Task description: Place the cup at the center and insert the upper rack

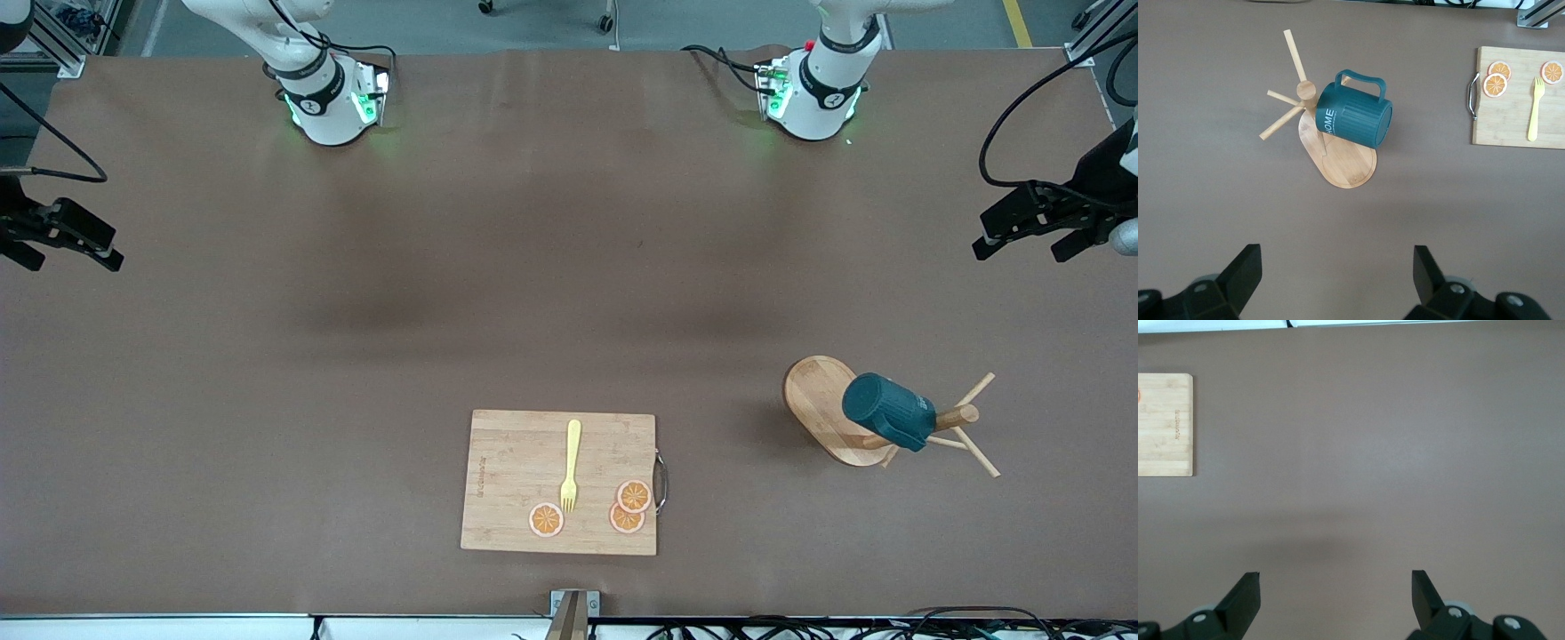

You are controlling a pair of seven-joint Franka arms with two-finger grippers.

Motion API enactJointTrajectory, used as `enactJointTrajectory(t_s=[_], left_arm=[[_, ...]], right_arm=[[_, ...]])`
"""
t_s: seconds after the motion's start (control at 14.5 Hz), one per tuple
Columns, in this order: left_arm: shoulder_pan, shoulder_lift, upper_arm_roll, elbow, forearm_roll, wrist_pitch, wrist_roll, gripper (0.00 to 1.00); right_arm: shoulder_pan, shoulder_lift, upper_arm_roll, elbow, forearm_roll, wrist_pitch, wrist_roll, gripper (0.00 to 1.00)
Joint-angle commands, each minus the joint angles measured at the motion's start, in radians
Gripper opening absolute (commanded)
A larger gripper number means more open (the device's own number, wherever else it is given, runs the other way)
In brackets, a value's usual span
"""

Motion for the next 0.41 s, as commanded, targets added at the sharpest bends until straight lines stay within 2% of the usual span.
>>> enactJointTrajectory(t_s=[0.0, 0.34], left_arm=[[-0.007, -0.006, -0.002, 0.006, 0.019, 0.003, 0.008, 1.0], [-0.007, -0.006, -0.002, 0.006, 0.019, 0.002, 0.007, 1.0]], right_arm=[[-0.003, -0.013, 0.006, -0.016, -0.02, -0.006, -0.006, 1.0], [-0.004, -0.013, 0.006, -0.016, -0.054, -0.004, -0.006, 1.0]])
